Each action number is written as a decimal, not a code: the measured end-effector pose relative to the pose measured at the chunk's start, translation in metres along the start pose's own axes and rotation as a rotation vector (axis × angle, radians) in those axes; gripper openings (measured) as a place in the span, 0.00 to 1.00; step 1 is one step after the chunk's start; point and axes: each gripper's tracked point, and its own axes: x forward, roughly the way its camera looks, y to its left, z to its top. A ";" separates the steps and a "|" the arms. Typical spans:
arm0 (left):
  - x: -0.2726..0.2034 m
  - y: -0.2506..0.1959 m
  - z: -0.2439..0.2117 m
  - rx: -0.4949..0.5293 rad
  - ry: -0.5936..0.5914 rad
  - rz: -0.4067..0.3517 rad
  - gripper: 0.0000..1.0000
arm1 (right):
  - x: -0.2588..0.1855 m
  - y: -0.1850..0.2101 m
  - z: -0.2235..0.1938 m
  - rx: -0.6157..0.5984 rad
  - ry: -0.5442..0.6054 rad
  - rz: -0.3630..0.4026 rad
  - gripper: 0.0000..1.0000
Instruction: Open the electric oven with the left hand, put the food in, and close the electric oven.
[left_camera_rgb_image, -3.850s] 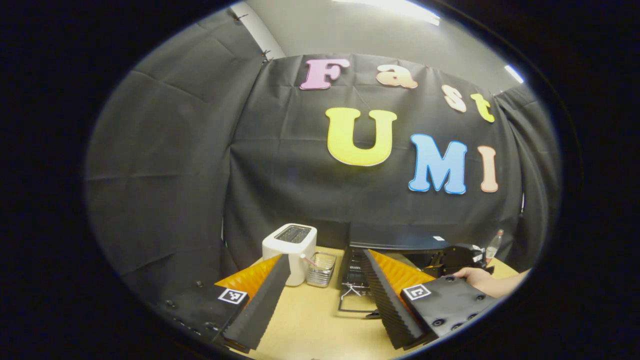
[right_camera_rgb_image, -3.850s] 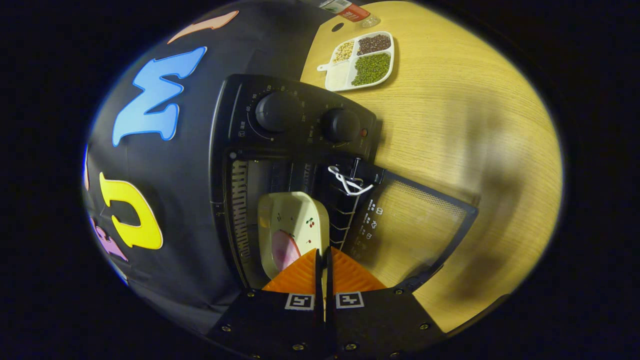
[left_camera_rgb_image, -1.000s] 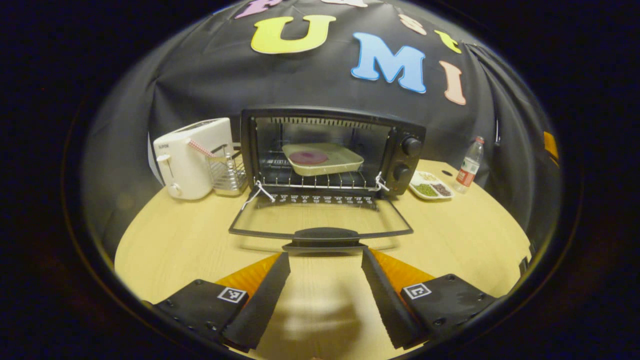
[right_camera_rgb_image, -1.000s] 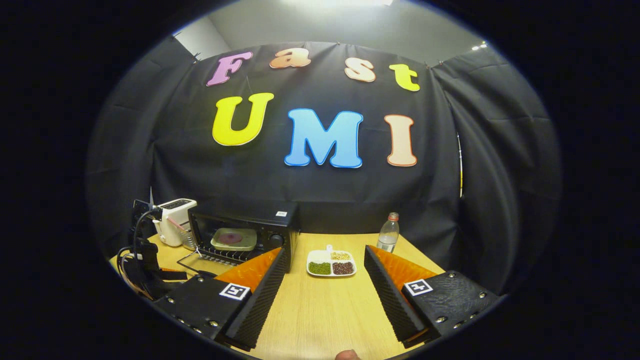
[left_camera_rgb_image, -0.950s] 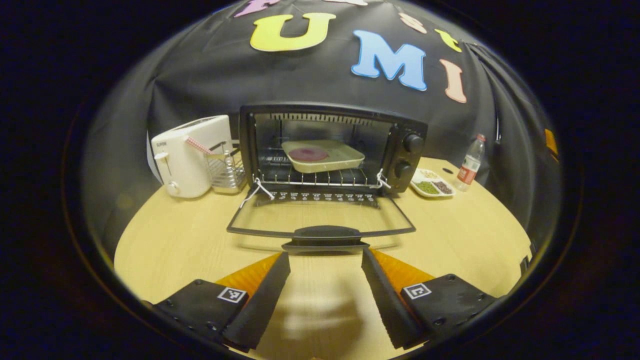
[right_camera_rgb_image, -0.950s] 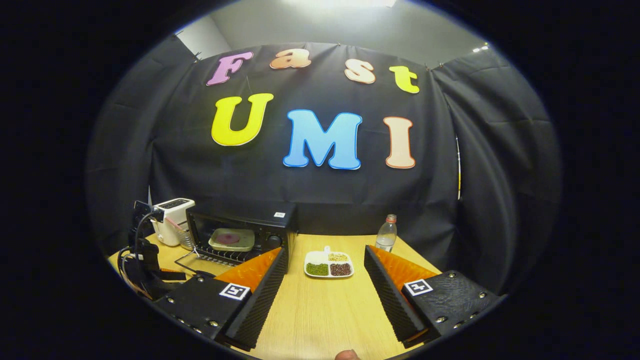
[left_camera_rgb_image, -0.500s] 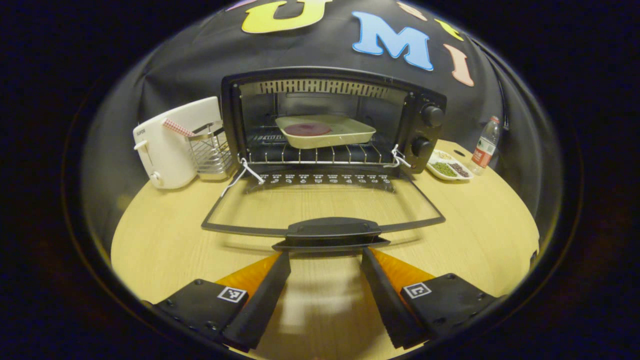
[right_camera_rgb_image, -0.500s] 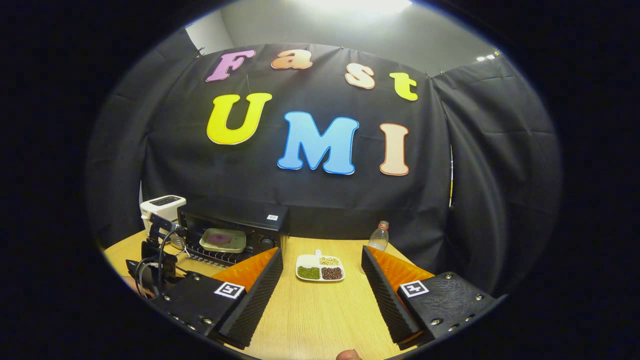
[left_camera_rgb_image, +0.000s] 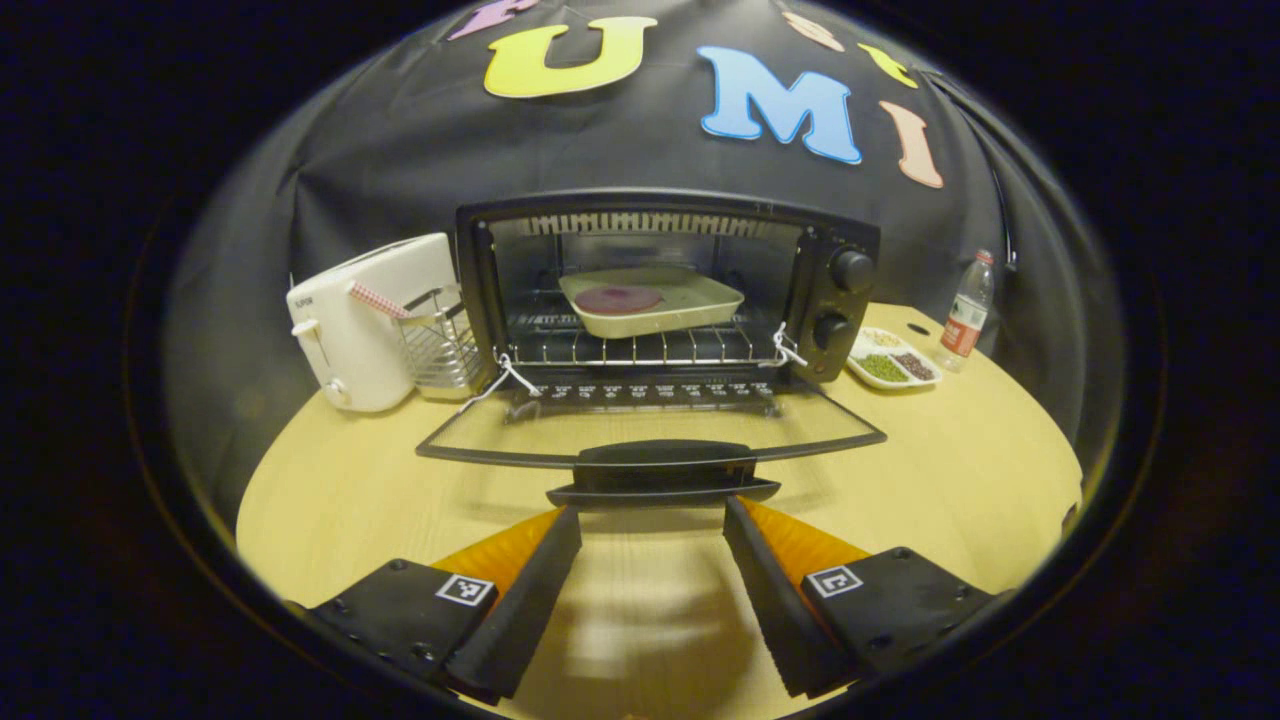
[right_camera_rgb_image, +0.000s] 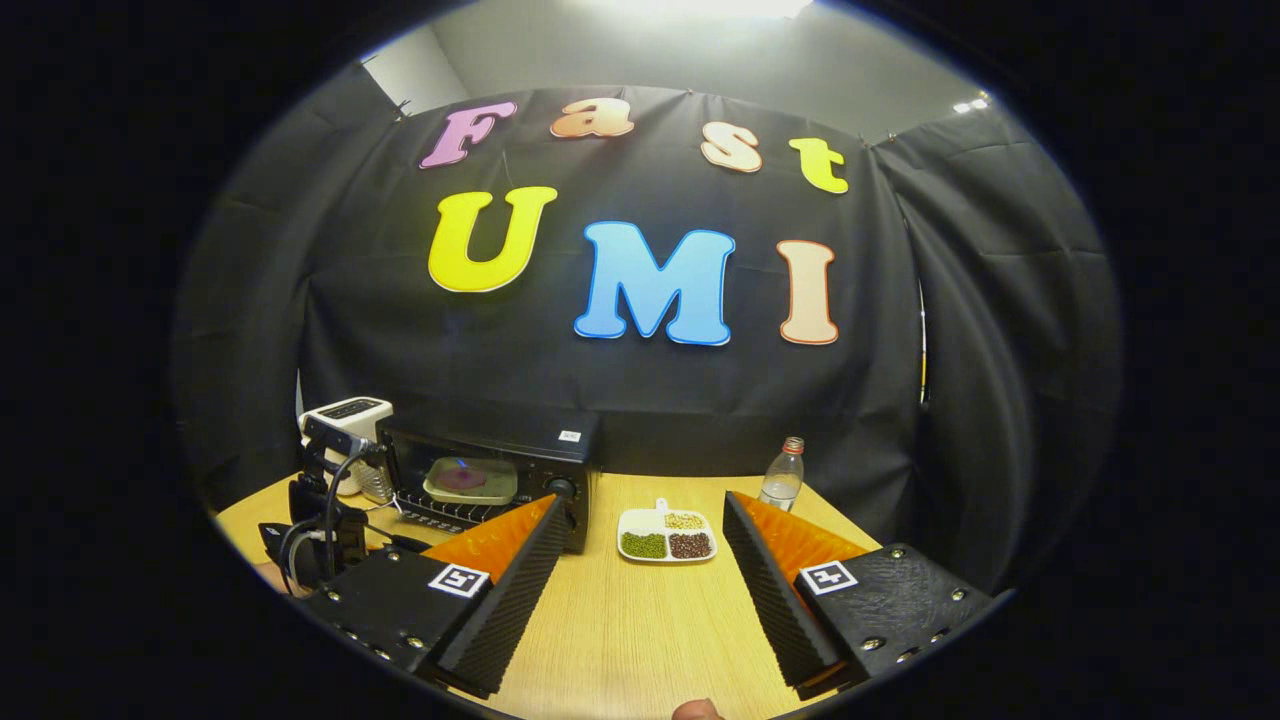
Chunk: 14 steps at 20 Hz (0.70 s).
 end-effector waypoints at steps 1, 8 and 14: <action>-0.002 -0.001 0.011 -0.003 -0.018 0.001 0.98 | 0.000 0.001 0.001 0.003 -0.003 0.005 0.98; -0.010 -0.001 0.074 0.056 -0.142 0.011 0.98 | -0.005 -0.003 -0.001 0.020 0.008 0.011 0.98; -0.001 0.003 0.129 0.076 -0.245 0.002 0.98 | 0.000 -0.013 -0.001 0.043 0.012 -0.015 0.98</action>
